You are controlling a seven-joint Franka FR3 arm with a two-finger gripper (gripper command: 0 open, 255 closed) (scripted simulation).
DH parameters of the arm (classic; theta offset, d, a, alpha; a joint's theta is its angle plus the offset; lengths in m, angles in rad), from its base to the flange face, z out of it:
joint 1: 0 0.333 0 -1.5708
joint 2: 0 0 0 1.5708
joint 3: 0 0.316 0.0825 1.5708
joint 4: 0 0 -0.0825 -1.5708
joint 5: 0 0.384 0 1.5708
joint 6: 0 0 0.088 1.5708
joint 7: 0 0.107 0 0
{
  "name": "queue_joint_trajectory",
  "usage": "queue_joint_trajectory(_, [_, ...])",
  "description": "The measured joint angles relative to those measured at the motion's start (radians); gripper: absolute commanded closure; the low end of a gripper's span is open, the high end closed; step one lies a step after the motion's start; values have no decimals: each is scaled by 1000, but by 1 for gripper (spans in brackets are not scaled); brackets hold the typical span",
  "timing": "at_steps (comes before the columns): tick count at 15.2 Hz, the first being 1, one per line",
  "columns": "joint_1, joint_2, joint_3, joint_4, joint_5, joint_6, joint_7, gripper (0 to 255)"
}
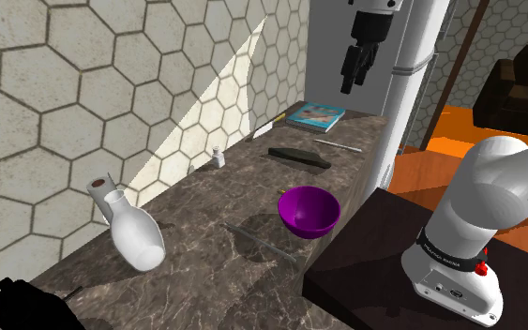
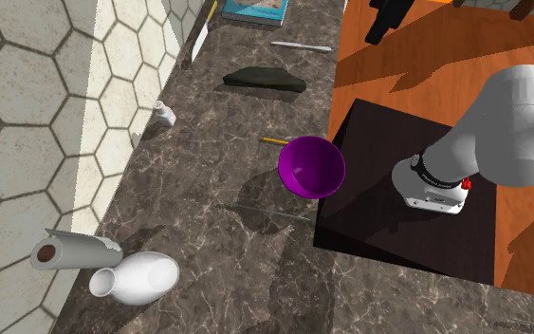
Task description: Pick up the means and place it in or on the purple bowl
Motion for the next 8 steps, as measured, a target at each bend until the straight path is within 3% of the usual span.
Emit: queue_joint_trajectory(8, [36,50,93,-113,48,139,83,0])
